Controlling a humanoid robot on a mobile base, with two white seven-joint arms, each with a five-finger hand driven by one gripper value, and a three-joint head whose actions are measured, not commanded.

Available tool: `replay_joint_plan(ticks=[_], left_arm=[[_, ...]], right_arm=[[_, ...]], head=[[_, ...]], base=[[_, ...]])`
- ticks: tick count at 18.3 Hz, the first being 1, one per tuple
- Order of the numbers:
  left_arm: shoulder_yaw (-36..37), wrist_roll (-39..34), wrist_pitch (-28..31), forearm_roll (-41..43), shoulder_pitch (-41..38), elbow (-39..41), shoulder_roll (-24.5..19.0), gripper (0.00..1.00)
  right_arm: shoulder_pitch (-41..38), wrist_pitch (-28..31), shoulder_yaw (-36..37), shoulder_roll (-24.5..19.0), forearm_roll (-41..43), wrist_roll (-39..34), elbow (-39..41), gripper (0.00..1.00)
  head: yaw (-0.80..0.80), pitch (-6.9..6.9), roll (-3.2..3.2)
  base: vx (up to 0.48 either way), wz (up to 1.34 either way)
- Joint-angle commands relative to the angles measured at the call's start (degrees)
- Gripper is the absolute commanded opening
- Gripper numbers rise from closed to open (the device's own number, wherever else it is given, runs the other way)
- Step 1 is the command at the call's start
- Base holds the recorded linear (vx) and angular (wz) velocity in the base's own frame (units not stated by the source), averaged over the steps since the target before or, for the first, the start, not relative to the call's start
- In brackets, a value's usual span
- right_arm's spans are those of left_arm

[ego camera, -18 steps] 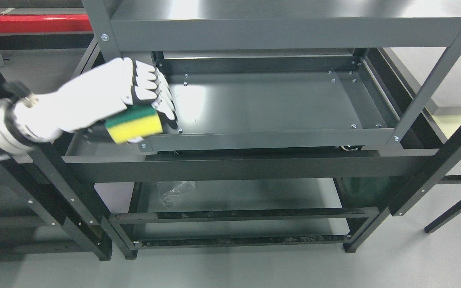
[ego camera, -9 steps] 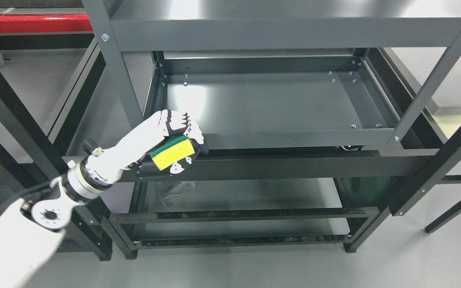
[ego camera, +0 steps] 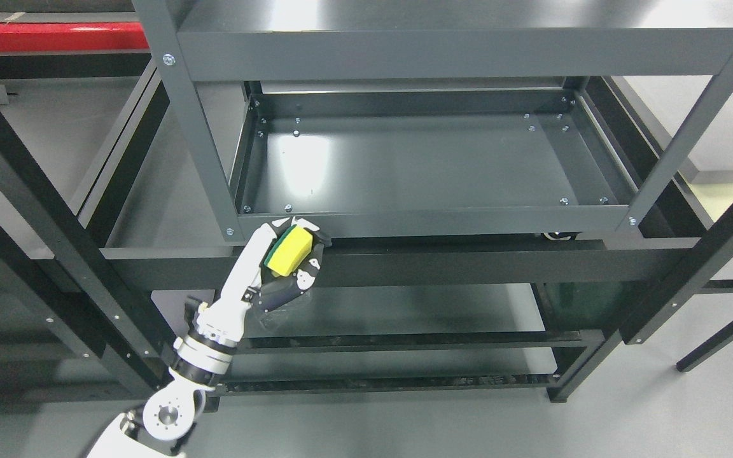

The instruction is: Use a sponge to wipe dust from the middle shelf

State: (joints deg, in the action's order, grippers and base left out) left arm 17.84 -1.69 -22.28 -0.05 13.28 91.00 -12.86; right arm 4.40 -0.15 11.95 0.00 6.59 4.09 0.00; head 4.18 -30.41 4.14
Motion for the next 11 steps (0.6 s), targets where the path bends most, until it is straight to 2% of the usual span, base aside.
replay_joint_plan(ticks=[1,4,6,8,11], left_arm=[[-11.7,-2.8,6.0,-0.7,-7.2,9.9,11.9,0.02],[-15.0,-4.3,7.4,-0.8,-7.3,10.9,11.9,0.02],[-15.5,-4.3,7.9,-0.8,-10.0,10.8,11.9,0.02],[-15.4,-4.3,7.4,-0.8,-13.6,10.9,11.9,0.03],[-16.2,-4.4,5.1,-0.8,-14.7,10.8,11.9,0.03]], right_arm=[[0.0,4.2,0.0,1.0,0.0,0.0,1.0,1.00],[0.0,4.2,0.0,1.0,0.0,0.0,1.0,1.00],[0.0,4.2,0.0,1.0,0.0,0.1,1.0,1.00],[0.0,4.2,0.0,1.0,0.0,0.0,1.0,1.00],[0.0,4.2,0.0,1.0,0.0,0.0,1.0,1.00]], head=[[0.00,0.00,0.00],[0.00,0.00,0.00],[0.00,0.00,0.00],[0.00,0.00,0.00],[0.00,0.00,0.00]], base=[[0.000,0.00],[0.000,0.00],[0.000,0.00],[0.000,0.00],[0.000,0.00]])
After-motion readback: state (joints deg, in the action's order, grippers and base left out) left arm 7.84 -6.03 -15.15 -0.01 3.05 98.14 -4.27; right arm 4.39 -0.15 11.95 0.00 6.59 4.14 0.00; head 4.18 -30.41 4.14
